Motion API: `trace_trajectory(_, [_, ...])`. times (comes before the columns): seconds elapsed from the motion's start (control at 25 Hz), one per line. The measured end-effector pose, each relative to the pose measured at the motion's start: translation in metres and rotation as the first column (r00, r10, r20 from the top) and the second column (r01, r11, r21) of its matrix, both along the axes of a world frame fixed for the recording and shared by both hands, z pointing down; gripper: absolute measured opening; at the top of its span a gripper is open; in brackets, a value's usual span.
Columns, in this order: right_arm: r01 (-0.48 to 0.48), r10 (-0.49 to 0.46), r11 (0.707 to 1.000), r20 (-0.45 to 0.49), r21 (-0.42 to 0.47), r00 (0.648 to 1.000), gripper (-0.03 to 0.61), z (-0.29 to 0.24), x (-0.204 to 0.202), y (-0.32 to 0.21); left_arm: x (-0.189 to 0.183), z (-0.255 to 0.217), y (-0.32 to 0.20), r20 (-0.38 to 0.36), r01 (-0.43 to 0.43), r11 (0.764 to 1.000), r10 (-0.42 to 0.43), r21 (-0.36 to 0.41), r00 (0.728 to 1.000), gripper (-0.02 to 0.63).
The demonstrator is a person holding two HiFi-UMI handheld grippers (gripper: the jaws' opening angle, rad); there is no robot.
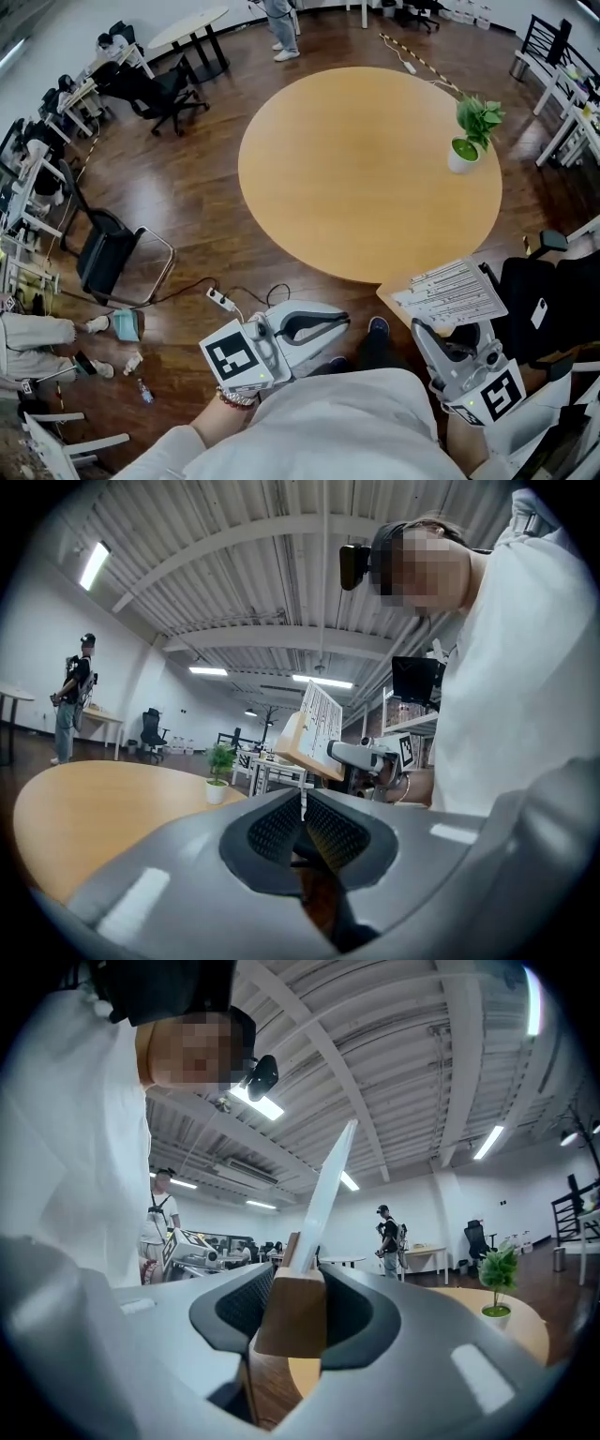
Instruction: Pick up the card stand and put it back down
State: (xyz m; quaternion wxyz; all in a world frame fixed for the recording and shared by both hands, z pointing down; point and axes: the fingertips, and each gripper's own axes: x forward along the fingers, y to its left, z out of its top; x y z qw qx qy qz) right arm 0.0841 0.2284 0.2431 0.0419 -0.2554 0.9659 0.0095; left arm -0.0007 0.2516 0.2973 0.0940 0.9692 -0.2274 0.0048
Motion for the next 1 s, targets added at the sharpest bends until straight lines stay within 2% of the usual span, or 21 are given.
trace_trajectory(0.16, [0.016,-0.016,1.0,0.015,-0.019,1.0,0.152,0.007,0.004,-0.061,0.005,-0.004,-0.056,-0.047,-0.003,1.0,0.004,0.023,0.999,-0.002])
trace_trajectory(0.28, [0.055,-0.055,0.998,-0.013,-0.035,0.998,0.152,0.024,0.005,-0.12,0.015,-0.008,-0.1,-0.078,0.013,1.0,-0.011,0.027,0.997,-0.003])
trace_trajectory(0.36, [0.072,-0.073,0.997,-0.034,-0.041,0.997,0.152,0.036,0.007,-0.168,0.017,-0.016,-0.133,-0.067,0.024,0.999,-0.023,0.024,0.997,-0.005])
trace_trajectory(0.48, [0.08,-0.085,0.994,-0.065,-0.072,0.994,0.152,0.063,0.018,-0.247,0.022,-0.039,-0.18,-0.033,0.035,0.997,-0.033,0.063,0.999,-0.008])
trace_trajectory(0.56, [0.102,-0.108,0.99,-0.059,-0.096,0.992,0.153,0.084,0.021,-0.296,0.019,-0.044,-0.21,0.01,0.096,0.994,-0.097,0.059,0.995,-0.018])
trace_trajectory(0.68, [0.115,-0.122,0.985,-0.043,-0.128,0.992,0.152,0.114,0.011,-0.37,0.008,-0.04,-0.265,0.052,0.197,0.98,-0.198,0.017,0.979,-0.018])
trace_trajectory(0.84, [0.109,-0.129,0.969,-0.078,-0.22,0.989,0.152,0.167,-0.013,-0.453,0.01,-0.019,-0.317,0.044,0.213,0.973,-0.21,-0.089,0.977,-0.019])
trace_trajectory(1.0, [0.136,-0.171,0.961,-0.129,-0.241,0.977,0.153,0.212,-0.047,-0.516,0.007,0.012,-0.354,0.055,0.224,0.954,-0.217,-0.199,0.975,-0.018])
